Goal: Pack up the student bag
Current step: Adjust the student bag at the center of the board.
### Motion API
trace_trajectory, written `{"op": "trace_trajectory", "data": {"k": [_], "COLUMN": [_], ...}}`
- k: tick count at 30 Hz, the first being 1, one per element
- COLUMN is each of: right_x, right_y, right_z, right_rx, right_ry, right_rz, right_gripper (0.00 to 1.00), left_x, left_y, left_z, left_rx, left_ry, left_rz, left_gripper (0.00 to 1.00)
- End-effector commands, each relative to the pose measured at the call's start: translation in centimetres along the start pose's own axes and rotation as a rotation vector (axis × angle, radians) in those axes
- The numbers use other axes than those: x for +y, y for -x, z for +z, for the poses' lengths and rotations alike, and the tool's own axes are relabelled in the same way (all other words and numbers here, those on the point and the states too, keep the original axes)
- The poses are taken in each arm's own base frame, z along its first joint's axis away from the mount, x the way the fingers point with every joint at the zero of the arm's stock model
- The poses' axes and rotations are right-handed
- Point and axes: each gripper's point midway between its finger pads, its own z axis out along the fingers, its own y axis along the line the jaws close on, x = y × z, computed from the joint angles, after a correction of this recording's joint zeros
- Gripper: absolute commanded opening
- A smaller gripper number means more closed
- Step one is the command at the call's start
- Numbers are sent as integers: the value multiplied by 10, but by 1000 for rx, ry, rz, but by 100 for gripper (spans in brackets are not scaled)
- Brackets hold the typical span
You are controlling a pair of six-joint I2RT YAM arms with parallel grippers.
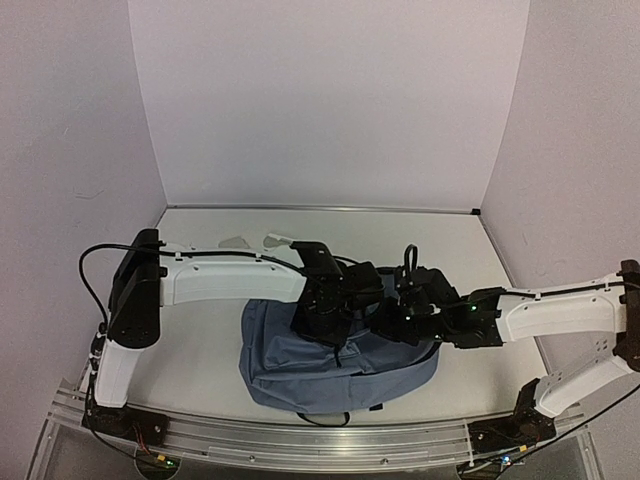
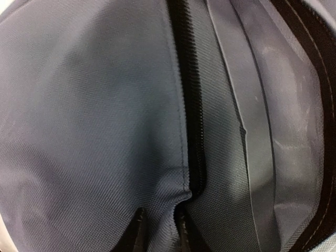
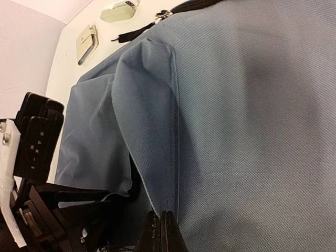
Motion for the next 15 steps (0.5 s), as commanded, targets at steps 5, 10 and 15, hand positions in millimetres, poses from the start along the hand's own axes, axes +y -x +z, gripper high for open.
{"op": "trace_trajectory", "data": {"k": [5,10,15], "right_x": [-24,-32,-52], "right_y": [5,-4,-7], "right_z": [7,15,15], "right_rx": [-42,-17,-39], "right_ry": [-93,-121,-171], "right_rz": [-3,21,79], "right_gripper": [0,0,0], "left_x": [76,84,101], "left_y": [31,47,47], "left_z": [-64,-92,-98], "left_rx": [-226,-360,-396], "left_ry": [204,143,89], "left_rz": [-102,-170,-234], "left_gripper": [0,0,0]}}
